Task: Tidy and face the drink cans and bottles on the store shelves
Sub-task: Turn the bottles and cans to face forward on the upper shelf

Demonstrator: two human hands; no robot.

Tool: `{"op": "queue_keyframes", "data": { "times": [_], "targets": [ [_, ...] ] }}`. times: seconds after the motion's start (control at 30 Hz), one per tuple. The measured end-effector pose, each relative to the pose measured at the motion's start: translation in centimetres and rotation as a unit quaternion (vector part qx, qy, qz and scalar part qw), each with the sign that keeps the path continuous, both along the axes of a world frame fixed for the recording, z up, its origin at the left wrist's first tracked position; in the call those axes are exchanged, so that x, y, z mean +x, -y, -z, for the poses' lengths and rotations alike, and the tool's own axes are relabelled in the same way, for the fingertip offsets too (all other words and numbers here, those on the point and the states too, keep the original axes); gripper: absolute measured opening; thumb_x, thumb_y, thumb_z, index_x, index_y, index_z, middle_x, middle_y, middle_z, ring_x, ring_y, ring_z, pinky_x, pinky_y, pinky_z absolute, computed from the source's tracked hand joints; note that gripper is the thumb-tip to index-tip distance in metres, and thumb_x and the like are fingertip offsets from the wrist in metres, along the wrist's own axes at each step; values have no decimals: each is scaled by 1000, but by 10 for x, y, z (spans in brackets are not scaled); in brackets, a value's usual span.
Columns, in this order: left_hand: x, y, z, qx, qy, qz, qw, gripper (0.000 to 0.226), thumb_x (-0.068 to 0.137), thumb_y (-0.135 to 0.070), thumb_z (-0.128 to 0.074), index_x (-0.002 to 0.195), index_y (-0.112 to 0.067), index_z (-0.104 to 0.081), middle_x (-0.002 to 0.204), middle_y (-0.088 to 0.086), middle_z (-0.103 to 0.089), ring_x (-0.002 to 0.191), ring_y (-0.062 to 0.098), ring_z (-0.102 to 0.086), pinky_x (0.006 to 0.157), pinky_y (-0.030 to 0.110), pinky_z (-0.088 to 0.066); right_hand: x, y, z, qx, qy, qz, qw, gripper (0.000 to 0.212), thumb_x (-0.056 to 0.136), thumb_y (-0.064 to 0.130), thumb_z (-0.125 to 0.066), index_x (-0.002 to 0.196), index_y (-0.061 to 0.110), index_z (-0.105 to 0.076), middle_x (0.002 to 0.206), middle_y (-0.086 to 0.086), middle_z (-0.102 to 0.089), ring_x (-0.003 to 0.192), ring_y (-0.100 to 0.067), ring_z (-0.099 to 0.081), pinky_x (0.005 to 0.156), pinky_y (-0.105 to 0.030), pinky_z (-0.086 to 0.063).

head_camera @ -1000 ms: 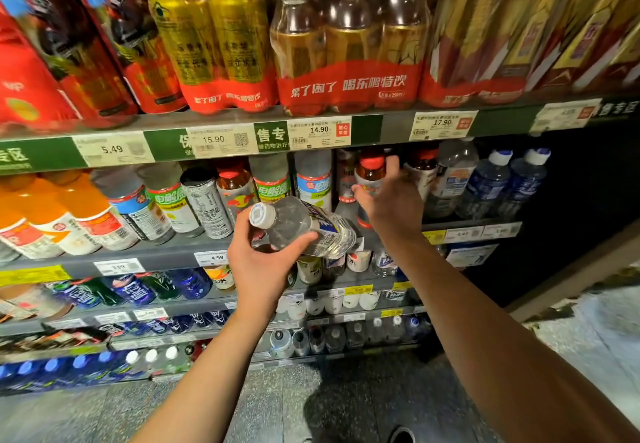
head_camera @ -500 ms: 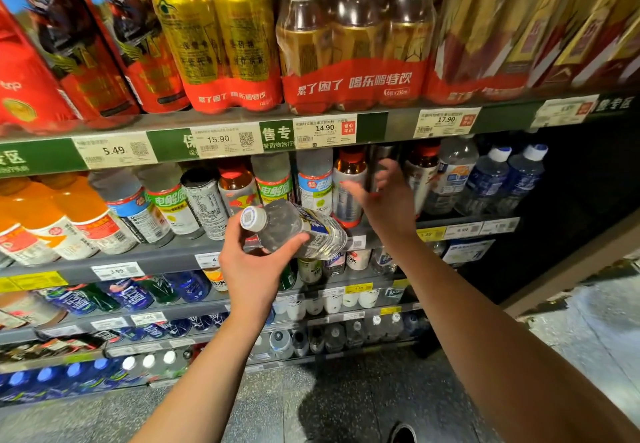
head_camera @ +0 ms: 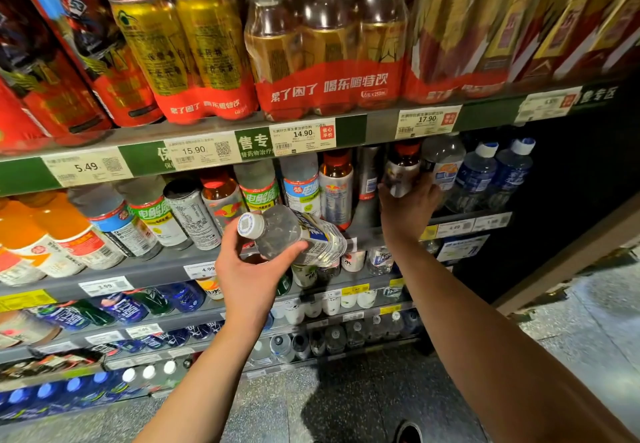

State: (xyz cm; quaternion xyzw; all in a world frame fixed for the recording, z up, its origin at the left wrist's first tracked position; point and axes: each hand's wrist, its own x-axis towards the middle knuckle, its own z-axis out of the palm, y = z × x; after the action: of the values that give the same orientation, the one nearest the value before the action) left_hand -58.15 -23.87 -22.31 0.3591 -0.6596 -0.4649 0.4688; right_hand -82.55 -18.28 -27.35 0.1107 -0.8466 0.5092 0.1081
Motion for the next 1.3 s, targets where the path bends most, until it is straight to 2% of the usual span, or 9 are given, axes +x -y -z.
{"op": "queue_keyframes", "data": {
  "times": [0.17,0.33,0.43,0.53,0.67,0.8,0.97,1.13,1.3],
  "targets": [
    [6,2,-4,-2,-1,4,1000,62,54,-34,-91,104,-42,-56,102,-22,-67,96,-10,-62,83,7,-47,7,5,-1,-26,20,-77,997,58,72,26,-80,119,11,-50,115,-9,-67,99,-28,-66,83,-41,-57],
    [7,3,-6,-10,4,10,1000,60,55,-35,-92,101,-44,-55,97,-35,-65,95,-10,-61,82,8,-47,21,7,-4,-21,62,-176,982,56,76,17,-76,127,13,-54,113,0,-67,98,-14,-62,86,-27,-48],
    [4,0,-6,-14,-2,11,1000,61,54,-37,-91,102,-46,-54,97,-37,-64,94,-11,-61,82,8,-47,20,0,-4,-14,57,-208,976,52,81,17,-72,129,14,-53,107,8,-63,93,-7,-59,78,-14,-48],
    [-2,-6,-5,-19,-5,15,1000,60,54,-38,-91,102,-46,-56,98,-33,-65,95,-8,-62,86,15,-51,11,-17,-4,-50,-12,-163,985,37,85,33,-68,117,18,-57,107,3,-68,96,-12,-64,83,-27,-56],
    [-21,-21,-4,-27,-5,31,999,60,57,-32,-95,103,-46,-59,102,-22,-69,102,5,-65,95,34,-54,-19,-47,-2,-107,-28,-47,993,40,86,45,-64,109,14,-56,107,-6,-62,99,-26,-60,86,-49,-51],
    [-55,-47,-11,-23,-13,47,999,60,59,-27,-94,106,-39,-59,101,-30,-67,100,-7,-63,86,11,-48,-47,-72,-4,-96,-62,-36,993,30,88,38,-65,104,16,-52,105,-8,-58,98,-30,-57,85,-51,-49],
    [-114,-76,-18,-46,11,51,998,62,62,-23,-95,108,-40,-57,103,-26,-64,97,-14,-60,79,3,-44,-74,-95,-7,-77,-81,-41,993,25,90,22,-68,106,13,-51,105,-16,-57,97,-36,-56,81,-50,-50],
    [-169,-91,-16,-113,89,4,990,63,62,-29,-95,114,-13,-64,109,-5,-54,96,-4,-42,87,3,-36,-87,-124,-2,-95,-95,-107,985,22,94,17,-67,110,8,-56,109,-9,-54,102,-30,-54,83,-29,-42],
    [-204,-96,-19,-140,112,-37,983,70,65,-26,-93,126,-14,-62,114,-7,-51,102,-3,-43,88,-3,-27,-117,-146,-3,-78,-75,-113,988,37,89,29,-66,113,3,-55,121,-19,-53,115,-26,-45,96,-14,-30]
  ]
}}
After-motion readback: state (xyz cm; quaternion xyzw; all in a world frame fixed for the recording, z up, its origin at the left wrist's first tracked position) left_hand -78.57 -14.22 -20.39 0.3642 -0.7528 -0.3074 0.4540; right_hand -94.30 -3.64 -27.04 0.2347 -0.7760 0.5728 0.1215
